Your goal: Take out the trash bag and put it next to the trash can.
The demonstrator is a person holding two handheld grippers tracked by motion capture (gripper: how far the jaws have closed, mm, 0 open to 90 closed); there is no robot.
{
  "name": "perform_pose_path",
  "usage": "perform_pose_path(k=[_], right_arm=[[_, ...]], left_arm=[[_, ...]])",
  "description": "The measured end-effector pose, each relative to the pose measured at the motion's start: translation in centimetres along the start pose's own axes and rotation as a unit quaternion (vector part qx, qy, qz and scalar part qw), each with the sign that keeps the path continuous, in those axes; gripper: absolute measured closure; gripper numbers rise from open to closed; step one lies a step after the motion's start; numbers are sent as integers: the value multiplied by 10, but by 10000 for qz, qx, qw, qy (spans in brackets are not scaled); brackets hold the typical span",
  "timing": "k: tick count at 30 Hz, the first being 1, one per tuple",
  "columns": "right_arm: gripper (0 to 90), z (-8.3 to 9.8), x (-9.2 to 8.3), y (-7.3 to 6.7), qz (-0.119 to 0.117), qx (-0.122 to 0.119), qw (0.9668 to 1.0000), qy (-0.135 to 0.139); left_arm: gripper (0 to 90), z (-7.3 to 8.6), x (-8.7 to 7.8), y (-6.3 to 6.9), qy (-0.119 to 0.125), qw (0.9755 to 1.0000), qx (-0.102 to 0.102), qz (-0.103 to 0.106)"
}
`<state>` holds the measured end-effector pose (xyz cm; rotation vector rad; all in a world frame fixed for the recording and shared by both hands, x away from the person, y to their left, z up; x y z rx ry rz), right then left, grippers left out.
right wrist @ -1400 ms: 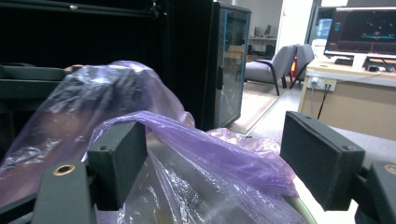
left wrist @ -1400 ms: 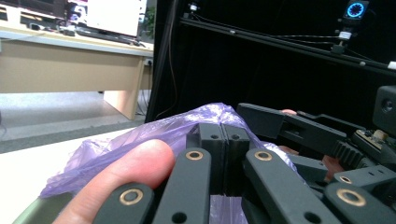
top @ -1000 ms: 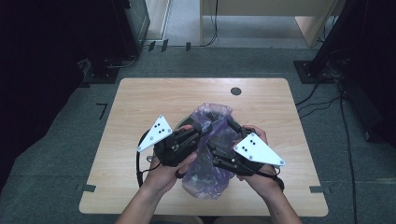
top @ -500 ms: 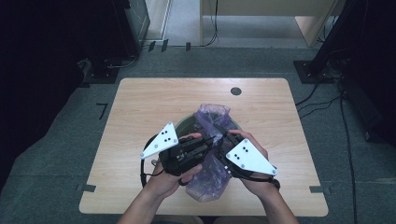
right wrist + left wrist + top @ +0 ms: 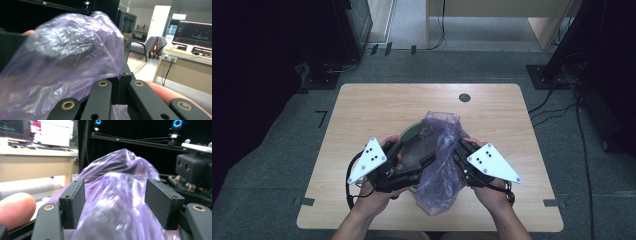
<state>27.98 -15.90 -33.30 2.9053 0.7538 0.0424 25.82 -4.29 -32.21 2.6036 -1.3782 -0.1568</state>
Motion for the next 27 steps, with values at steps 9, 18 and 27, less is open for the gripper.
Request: perform_pose_path(k=[9, 18, 27], right_arm=[[900, -9, -3, 7, 240, 162, 9994, 185], [900, -20, -6, 9, 329, 174, 9988, 322], [900, -31, -10, 13, 391, 164, 9980, 473]], left_arm=[[240, 10, -31, -43, 126, 9966, -152, -795], [181, 38, -61, -87, -70, 9858, -93, -1673], [98, 89, -98, -133, -752, 9662, -420, -2431]])
Point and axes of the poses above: each handheld gripper's, and its own axes: x roughly forward along the jaws, z roughly out of its underside, y roughly to its right, the point moved 9 cm from there along x, roughly forward along the jaws, and after that the axes turned 3 degrees about -x, right-handed, at the moved point
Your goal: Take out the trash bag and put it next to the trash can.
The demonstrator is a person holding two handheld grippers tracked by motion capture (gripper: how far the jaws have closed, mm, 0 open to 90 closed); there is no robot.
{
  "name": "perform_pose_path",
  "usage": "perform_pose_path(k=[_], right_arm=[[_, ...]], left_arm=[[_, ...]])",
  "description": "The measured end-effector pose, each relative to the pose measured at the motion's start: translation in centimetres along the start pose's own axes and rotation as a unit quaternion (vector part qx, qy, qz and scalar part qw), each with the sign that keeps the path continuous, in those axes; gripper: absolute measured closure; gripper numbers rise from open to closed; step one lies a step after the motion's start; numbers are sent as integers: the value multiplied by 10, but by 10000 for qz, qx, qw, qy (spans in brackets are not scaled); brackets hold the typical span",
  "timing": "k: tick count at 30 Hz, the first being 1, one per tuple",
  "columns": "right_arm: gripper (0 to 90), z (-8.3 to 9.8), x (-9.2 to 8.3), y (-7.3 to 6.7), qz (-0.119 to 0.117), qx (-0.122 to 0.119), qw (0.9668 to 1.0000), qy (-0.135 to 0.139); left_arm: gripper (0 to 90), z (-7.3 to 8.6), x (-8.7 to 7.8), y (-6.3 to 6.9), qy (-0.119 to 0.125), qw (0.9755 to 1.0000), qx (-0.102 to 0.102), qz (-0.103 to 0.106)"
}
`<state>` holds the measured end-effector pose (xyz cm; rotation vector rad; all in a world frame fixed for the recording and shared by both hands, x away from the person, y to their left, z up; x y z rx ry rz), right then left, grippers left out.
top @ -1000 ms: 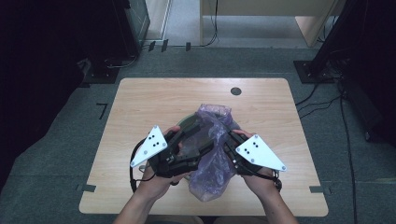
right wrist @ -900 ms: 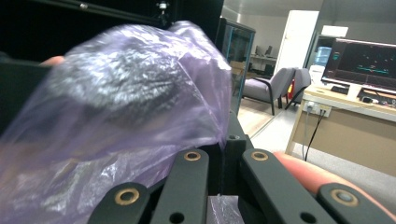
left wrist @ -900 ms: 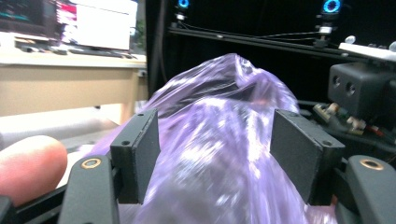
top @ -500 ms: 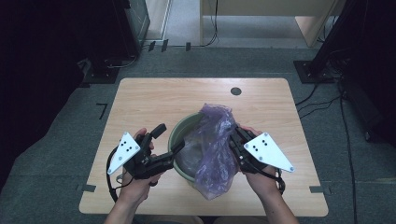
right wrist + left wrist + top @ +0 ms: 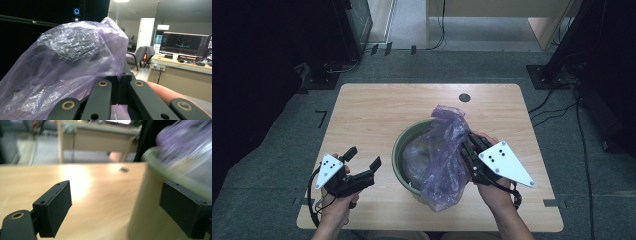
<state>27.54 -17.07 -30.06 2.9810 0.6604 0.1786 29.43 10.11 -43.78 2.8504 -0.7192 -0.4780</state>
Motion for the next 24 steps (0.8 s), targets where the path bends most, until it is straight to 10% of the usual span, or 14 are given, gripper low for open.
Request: perform_pose_path(k=[5, 9, 13, 19, 24], right_arm=[[900, -7, -1, 2, 74, -3, 9999, 82], [900, -13, -1, 4, 147, 24, 9997, 173], [900, -18, -1, 5, 214, 41, 9994, 263], [900, -23, -2, 11, 319, 75, 9989, 336], [900, -30, -5, 18, 435, 73, 9981, 431]], left_arm=[[9, 41, 1, -39, -528, 9970, -156, -542], [0, 70, 4, -69, -1002, 9898, -390, -932], [0, 90, 10, -87, -1404, 9789, -132, -1478], [0, 112, 17, -94, -1921, 9652, 298, -1751], [0, 120, 22, -96, -2085, 9591, 419, -1868]])
Point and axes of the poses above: each handheld gripper's, and its own axes: x roughly forward along the jaws, z roughly out of its underside, y roughly to its right, the point moved 9 cm from there along x, roughly forward along the jaws, and after that the axes turned 3 degrees about -x, right-handed, at the moved point
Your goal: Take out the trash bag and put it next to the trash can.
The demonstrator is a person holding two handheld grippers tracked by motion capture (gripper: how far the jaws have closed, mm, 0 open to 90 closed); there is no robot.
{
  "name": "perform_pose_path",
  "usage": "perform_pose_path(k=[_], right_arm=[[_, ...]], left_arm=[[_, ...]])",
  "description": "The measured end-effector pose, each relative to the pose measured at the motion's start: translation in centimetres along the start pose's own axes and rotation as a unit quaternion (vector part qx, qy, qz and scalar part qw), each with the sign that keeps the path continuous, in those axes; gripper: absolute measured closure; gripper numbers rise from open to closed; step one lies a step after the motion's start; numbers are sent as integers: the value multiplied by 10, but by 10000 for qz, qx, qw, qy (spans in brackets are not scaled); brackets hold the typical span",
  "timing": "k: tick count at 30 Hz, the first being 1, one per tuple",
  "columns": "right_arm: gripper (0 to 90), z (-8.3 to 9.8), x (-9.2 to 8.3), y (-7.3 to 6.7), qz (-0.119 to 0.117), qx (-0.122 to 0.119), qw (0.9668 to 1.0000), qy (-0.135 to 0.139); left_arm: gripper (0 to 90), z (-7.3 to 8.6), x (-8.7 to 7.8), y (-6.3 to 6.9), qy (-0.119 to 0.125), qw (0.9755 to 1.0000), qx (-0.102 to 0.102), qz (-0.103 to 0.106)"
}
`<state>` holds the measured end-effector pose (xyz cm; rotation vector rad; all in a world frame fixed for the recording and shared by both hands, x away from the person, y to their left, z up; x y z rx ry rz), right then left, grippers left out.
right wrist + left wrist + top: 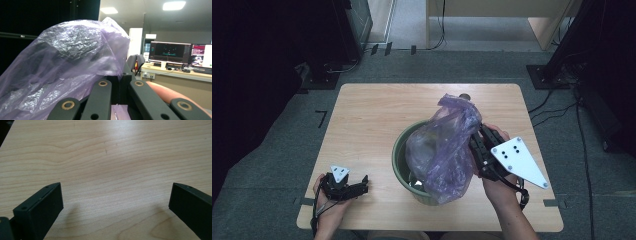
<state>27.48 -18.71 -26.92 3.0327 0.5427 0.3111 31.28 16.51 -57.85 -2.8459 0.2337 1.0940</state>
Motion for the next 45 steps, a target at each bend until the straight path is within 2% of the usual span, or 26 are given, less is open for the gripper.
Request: perform_pose_path(k=[2, 8, 16, 26, 30, 35, 39, 40, 45], right_arm=[[900, -3, -1, 3, 72, 15, 10000, 38], [900, -13, -2, 15, 274, 16, 9995, 168], [900, -29, -11, 34, 698, -8, 9966, 440], [900, -52, -27, 73, 1263, 24, 9894, 714], [900, -59, -38, 95, 1569, -120, 9843, 800], [900, -55, -47, 117, 1865, -217, 9793, 758], [900, -43, -56, 138, 2129, -263, 9746, 635], [900, -43, -56, 138, 2129, -263, 9746, 635], [900, -24, -65, 156, 2356, -284, 9703, 459]], left_arm=[[0, 2, 1, 0, -112, 9999, -17, -20], [0, 4, 3, -1, -242, 9993, -283, 106], [0, 3, 4, -1, -245, 9992, -289, 93], [0, 3, 4, -1, -247, 9992, -291, 90], [0, 2, 5, -1, -247, 9992, -298, 86], [0, 2, 5, -1, -240, 9992, -303, 82], [0, 2, 5, -1, -240, 9992, -303, 81], [0, 2, 5, -1, -240, 9992, -308, 82], [0, 2, 5, -1, -240, 9992, -303, 82]])
Point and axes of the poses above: each handheld gripper's, and its own axes: x roughly forward along the jaws, z roughly out of its underside, y roughly to its right, the point moved 9 cm from there along x, roughly forward along the jaws, and after that the axes turned 3 degrees about -x, right-handed, at the moved point
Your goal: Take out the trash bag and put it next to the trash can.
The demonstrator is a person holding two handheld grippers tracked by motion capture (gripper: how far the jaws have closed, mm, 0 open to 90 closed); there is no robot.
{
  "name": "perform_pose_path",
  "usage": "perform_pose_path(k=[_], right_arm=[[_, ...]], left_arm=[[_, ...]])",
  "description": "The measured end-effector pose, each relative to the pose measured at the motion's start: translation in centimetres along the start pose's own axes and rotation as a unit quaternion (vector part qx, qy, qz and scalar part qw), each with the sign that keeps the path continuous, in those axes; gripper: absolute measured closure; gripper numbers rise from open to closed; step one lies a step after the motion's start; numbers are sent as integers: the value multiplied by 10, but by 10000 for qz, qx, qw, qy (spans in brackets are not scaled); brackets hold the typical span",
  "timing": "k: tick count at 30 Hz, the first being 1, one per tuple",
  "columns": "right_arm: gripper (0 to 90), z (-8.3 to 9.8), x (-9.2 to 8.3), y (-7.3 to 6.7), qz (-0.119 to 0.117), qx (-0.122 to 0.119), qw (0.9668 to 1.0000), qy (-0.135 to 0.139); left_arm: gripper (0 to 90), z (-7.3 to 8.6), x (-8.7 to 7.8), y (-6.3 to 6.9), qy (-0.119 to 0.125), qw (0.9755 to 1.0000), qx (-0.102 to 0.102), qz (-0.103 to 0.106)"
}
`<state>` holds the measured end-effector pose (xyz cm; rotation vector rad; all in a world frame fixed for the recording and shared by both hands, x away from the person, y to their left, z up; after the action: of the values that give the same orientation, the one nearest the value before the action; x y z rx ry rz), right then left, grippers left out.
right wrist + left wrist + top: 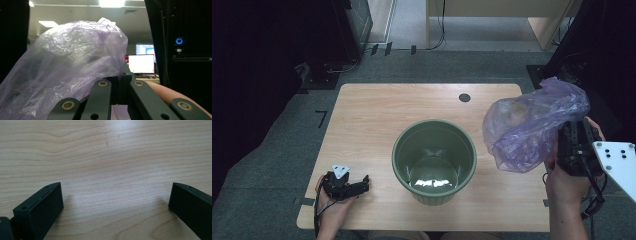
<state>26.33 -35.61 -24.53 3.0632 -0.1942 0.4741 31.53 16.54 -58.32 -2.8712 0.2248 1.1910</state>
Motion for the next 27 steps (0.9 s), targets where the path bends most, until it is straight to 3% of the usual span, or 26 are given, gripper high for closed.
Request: perform_pose_path(k=[8, 14, 20, 27], right_arm=[[900, 45, -2, 16, 214, -121, 9990, -372], [900, 79, 2, 16, 263, -95, 9973, -674], [900, 112, 13, 4, 176, -84, 9955, -930], [900, 142, 35, -25, 26, -60, 9930, -1177]], left_arm=[[0, 0, 0, 0, -4, 10000, 1, 2], [0, 0, 0, 0, -5, 10000, 1, 1], [0, 0, 0, 0, -1, 10000, -1, 1], [0, 0, 0, 0, -15, 10000, 9, 11]])
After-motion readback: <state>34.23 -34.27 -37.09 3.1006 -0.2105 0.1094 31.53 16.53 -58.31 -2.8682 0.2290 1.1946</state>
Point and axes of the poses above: each handheld gripper's, and its own axes: x roughly forward along the jaws, z roughly out of its underside, y roughly to its right, the point moved 9 cm from there along x, roughly forward along the jaws, and after that the axes turned 3 degrees about -x, right-handed, at the moved point
